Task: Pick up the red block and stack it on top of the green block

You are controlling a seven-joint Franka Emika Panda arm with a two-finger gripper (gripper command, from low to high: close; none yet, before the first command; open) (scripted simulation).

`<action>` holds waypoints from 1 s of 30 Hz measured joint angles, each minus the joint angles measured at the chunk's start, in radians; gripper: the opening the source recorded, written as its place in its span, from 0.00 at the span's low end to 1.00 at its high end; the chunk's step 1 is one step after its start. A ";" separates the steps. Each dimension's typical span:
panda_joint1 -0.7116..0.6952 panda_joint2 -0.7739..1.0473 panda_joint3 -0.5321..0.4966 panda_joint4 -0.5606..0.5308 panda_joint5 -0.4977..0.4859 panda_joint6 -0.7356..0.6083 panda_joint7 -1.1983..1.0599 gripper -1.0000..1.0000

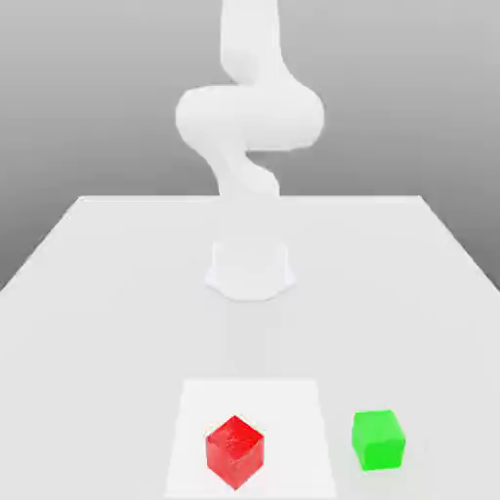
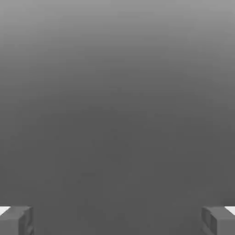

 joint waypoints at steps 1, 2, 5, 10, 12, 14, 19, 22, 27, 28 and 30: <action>-0.011 0.039 0.008 -0.010 0.001 0.017 0.028 0.50; -0.021 0.077 0.016 -0.020 0.001 0.033 0.055 0.50; -0.050 0.187 0.040 -0.048 0.000 0.079 0.135 0.50; -0.090 0.368 0.072 -0.094 -0.010 0.156 0.273 0.50; -0.103 0.441 0.083 -0.113 -0.017 0.187 0.330 0.50; -0.113 0.513 0.090 -0.131 -0.025 0.218 0.388 0.50; -0.128 0.695 0.093 -0.177 -0.043 0.295 0.531 0.50; -0.125 0.804 0.086 -0.205 -0.045 0.341 0.611 0.50; -0.105 0.985 0.061 -0.205 -0.065 0.465 0.674 0.50; -0.099 1.021 0.053 -0.200 -0.072 0.495 0.681 0.50; -0.094 1.051 0.047 -0.195 -0.078 0.520 0.685 0.00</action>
